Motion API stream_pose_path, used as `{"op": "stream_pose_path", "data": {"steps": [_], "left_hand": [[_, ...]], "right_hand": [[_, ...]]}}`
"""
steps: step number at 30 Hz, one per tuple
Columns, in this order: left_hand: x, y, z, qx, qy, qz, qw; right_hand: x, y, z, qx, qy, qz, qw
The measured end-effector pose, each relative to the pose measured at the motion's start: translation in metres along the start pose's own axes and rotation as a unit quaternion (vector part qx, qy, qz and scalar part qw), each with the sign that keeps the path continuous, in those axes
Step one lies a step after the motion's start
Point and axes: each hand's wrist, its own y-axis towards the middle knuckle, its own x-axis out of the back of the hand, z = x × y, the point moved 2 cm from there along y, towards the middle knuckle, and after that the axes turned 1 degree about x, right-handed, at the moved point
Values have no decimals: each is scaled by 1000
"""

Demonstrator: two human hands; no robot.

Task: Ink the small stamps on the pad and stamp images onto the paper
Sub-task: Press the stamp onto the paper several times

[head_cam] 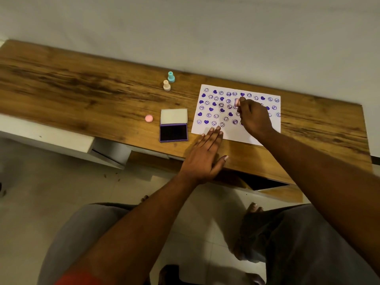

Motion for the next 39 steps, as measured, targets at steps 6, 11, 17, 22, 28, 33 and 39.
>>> {"op": "stream_pose_path", "data": {"steps": [6, 11, 17, 22, 28, 33, 39], "left_hand": [[61, 1, 32, 10, -17, -172, 985], [120, -14, 117, 166, -56, -323, 930], [109, -35, 168, 294, -83, -283, 909], [91, -34, 176, 323, -102, -285, 897], [86, -23, 179, 364, -79, -293, 881], [84, -23, 180, 369, -78, -290, 880], [85, -22, 179, 381, -94, -293, 872]], "right_hand": [[-19, 1, 32, 105, -96, 33, 989], [-66, 4, 84, 148, -47, 75, 985], [-133, 12, 143, 227, -83, 117, 963], [-165, 15, 166, 294, -157, 122, 935], [-180, 16, 175, 329, -237, 163, 899], [-193, 16, 179, 324, -248, 170, 897], [-200, 14, 177, 335, -270, 179, 885]]}}
